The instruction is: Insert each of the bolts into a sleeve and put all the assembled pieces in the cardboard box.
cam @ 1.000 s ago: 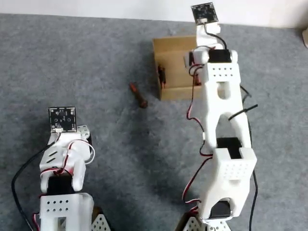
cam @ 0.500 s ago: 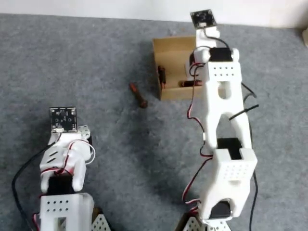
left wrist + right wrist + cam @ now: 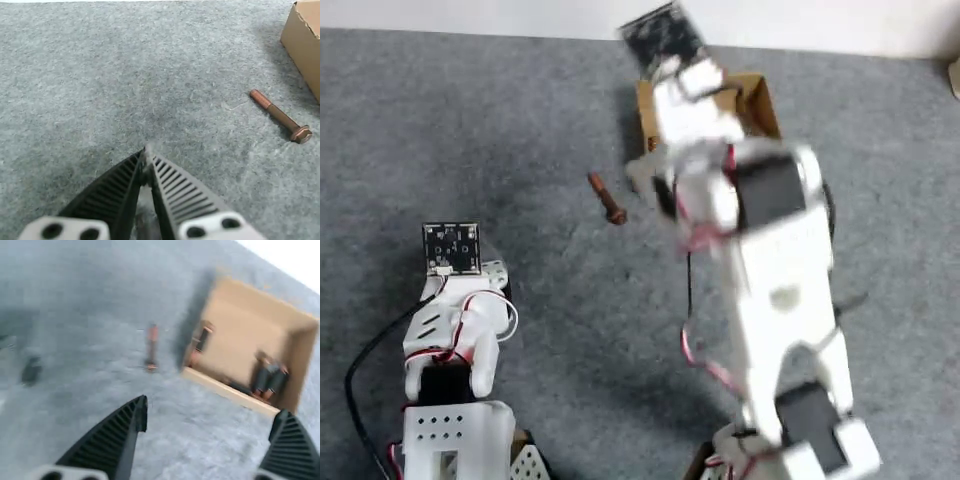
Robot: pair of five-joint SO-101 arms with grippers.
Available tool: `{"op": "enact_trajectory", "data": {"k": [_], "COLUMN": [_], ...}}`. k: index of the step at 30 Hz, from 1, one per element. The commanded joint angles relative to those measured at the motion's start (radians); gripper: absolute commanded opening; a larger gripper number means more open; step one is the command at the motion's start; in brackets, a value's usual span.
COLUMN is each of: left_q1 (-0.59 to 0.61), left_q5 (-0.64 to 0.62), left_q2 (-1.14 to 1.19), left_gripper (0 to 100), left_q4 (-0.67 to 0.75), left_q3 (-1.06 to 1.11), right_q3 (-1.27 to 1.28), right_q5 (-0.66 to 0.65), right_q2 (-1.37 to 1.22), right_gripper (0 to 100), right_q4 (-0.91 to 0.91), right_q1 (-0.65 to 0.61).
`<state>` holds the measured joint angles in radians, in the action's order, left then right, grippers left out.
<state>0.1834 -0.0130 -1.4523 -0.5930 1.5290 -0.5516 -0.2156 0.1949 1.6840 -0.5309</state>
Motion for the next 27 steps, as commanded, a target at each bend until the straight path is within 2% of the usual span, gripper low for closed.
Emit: {"op": "enact_trajectory", "data": {"k": [1, 6, 8, 12, 16, 19, 23, 27], "left_q1": [-0.016, -0.021, -0.025, -0.120, -0.251, -0.303, -0.344, -0.366], "left_q5": [0.005, 0.006, 0.048, 0.204, 0.362, 0.572, 0.832, 0.936], "left_q2": [-0.002, 0.007, 0.007, 0.008, 0.010, 0.010, 0.074, 0.318], "left_gripper": [1, 1, 1, 1, 8, 11, 11, 11], "left_q4": [0.023, 0.023, 0.023, 0.015, -0.005, -0.152, -0.342, -0.417], "left_q3": [-0.005, -0.010, -0.012, -0.024, -0.065, -0.163, -0.361, -0.572], "right_q3": [0.097, 0.395, 0.510, 0.710, 0.885, 1.018, 1.193, 1.353], "right_q5": [-0.003, -0.005, -0.005, -0.005, -0.005, -0.009, -0.126, -0.146], "right_q2": [0.145, 0.259, 0.314, 0.473, 0.670, 0.809, 0.974, 1.107], "right_gripper": [35.0, 35.0, 35.0, 35.0, 35.0, 35.0, 35.0, 35.0], "right_q4": [0.028, -0.018, -0.044, -0.151, -0.236, -0.245, -0.246, -0.325], "right_q1": [-0.071, -0.071, -0.070, -0.019, 0.102, 0.160, 0.203, 0.242]}}
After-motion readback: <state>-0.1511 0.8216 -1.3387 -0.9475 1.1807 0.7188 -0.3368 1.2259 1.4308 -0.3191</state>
